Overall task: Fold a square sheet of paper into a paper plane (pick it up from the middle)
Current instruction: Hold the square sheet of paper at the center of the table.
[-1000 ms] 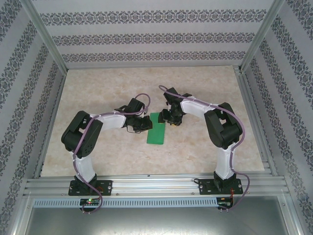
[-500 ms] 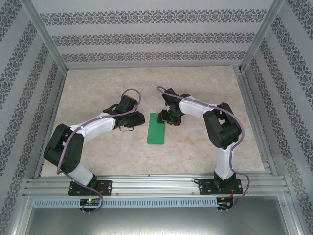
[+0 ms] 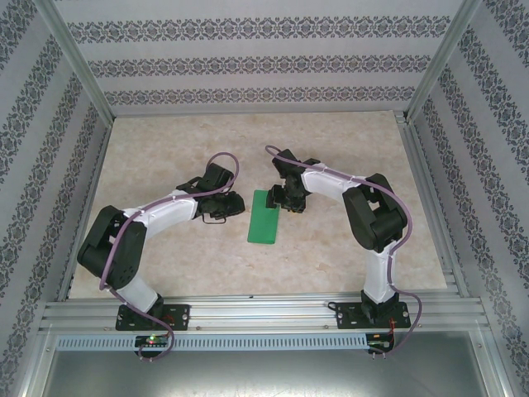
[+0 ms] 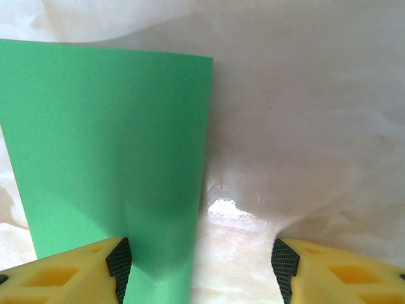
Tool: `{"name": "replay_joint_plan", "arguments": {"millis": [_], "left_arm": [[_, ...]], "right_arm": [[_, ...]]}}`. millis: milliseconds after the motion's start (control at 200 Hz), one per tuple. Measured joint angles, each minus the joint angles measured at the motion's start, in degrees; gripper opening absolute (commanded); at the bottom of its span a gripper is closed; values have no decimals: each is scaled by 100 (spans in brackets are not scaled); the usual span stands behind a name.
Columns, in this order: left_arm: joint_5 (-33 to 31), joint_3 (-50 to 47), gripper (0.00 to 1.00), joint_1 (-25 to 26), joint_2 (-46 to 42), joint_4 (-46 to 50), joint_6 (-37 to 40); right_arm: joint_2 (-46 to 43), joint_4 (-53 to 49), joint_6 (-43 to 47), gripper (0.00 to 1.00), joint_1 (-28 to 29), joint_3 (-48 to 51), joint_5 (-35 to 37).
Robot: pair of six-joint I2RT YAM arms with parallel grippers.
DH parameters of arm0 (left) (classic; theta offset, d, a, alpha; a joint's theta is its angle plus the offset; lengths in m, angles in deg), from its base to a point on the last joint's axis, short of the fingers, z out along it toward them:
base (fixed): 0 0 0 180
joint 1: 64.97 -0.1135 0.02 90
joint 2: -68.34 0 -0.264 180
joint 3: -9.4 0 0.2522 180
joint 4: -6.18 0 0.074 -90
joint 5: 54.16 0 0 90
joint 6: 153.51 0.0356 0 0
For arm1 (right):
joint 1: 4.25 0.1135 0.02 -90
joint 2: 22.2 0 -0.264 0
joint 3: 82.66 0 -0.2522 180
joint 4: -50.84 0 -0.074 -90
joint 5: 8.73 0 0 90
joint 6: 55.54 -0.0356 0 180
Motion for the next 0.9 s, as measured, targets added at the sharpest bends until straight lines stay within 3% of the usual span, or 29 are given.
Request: {"name": "replay_joint_plan", "arguments": {"millis": [555, 764, 899], "left_arm": [[323, 0, 28, 0, 90, -22, 2], [844, 44, 13, 2, 315, -293, -24], [1178, 240, 8, 4, 662, -402, -39]], "right_arm": [[125, -221, 63, 65, 46, -203, 125], [129, -234, 66, 65, 46, -205, 133], [136, -243, 66, 65, 46, -214, 133]]}}
